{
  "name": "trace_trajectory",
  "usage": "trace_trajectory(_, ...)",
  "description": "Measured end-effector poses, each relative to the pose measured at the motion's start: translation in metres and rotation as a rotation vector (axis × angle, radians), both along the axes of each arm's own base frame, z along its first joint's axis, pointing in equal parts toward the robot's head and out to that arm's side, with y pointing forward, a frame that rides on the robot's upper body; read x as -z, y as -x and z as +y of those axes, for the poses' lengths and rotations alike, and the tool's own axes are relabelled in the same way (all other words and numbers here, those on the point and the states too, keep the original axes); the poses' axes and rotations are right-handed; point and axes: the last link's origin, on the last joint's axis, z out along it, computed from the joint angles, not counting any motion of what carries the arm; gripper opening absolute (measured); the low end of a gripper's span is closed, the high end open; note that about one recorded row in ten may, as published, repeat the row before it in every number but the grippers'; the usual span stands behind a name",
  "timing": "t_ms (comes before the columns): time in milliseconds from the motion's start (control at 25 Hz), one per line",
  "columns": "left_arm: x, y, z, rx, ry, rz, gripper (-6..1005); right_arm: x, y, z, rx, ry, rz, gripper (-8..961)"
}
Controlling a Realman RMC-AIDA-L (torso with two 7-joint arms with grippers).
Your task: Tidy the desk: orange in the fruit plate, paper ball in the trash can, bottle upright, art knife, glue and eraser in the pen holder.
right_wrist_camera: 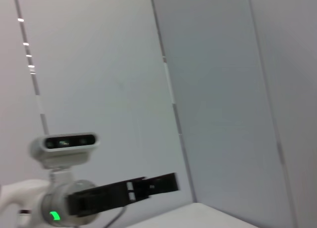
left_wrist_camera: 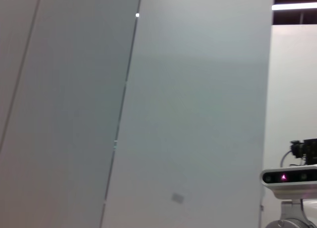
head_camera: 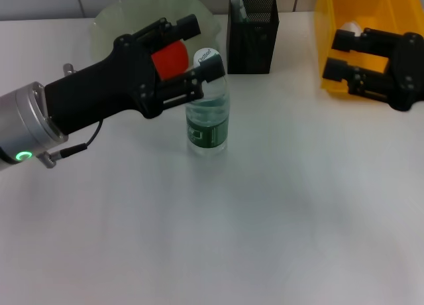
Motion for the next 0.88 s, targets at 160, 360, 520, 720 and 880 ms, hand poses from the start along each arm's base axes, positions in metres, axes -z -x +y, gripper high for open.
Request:
trace_trajectory(160,0.001,0.0,-0.003,0.015,0.015,-0.006,802,0.002,0.002,-0.011,-0.045,0.034,0.016,634)
trace_trajectory(360,0.001,0.0,-0.002,0.012,0.016,-0.003,802,0.006,0.003,-0.024,-0.109,0.037,0.03,660)
trace_trajectory(520,0.003,0.0,-0.002,0.022,0.028,0.015,802,0.003,0.0,-0.031,-0.145,0.006,0.038,681)
trace_trajectory(720,0.005,0.002,-0.001,0.001,0.032,0.015,802,0.002,-0.002,-0.028,-0.147,-0.025,0.06,692)
trace_trajectory(880,0.004,0.004,-0.001,-0.015,0.033,0.004,802,0.005,0.001,-0.027,-0.16,-0.033,0.08,692)
